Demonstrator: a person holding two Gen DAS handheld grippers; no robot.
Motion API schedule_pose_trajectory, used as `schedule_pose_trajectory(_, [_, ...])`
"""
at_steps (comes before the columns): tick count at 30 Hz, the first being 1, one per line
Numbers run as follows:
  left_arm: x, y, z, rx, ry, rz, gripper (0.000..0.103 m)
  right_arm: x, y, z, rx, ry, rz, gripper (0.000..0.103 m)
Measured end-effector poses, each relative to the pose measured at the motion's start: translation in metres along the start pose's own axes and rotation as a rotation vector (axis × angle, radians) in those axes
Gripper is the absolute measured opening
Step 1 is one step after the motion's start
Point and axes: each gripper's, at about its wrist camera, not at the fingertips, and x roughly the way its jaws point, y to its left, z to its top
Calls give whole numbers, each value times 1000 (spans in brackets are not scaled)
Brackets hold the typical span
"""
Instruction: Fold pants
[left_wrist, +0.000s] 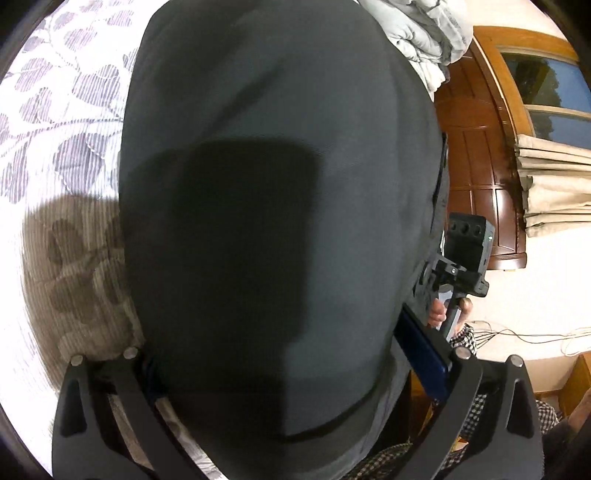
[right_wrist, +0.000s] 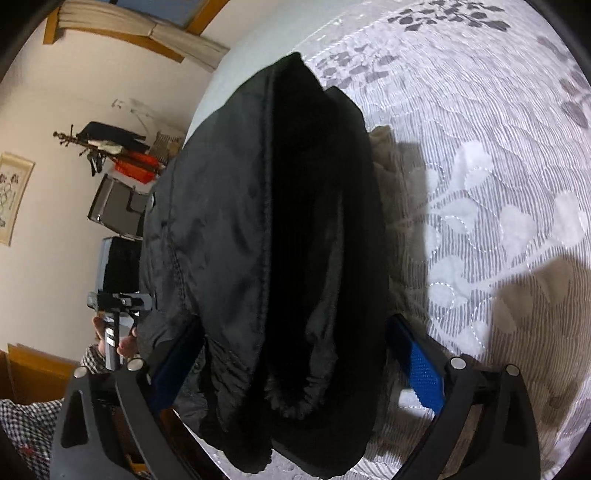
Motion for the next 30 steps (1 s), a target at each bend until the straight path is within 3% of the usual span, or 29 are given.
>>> schedule_pose_trajectory(9, [5, -10, -2, -1, -22, 11, 101, 6, 2, 4, -21, 9, 50, 98])
schedule_pose_trajectory(14, [4, -9, -2, -21, -27, 19, 101, 7, 2, 4, -20, 3, 64, 85])
schedule_pose_trajectory(16, [4, -9, -4, -26, -39, 28, 100, 4, 3, 2, -28, -9, 58, 74])
schedule_pose_trajectory(22, [-5, -12, -9, -9, -92, 83, 81, -5, 16, -5, -51, -57, 35, 55])
schedule_pose_trajectory(27, [-9, -9, -8, -6, -108, 72, 71, -9, 35, -7, -102, -83, -7, 49])
schedule_pose_trajectory(30, [-14, -13, -8, 1, -129, 55, 58, -11, 44, -6, -122, -95, -25, 48])
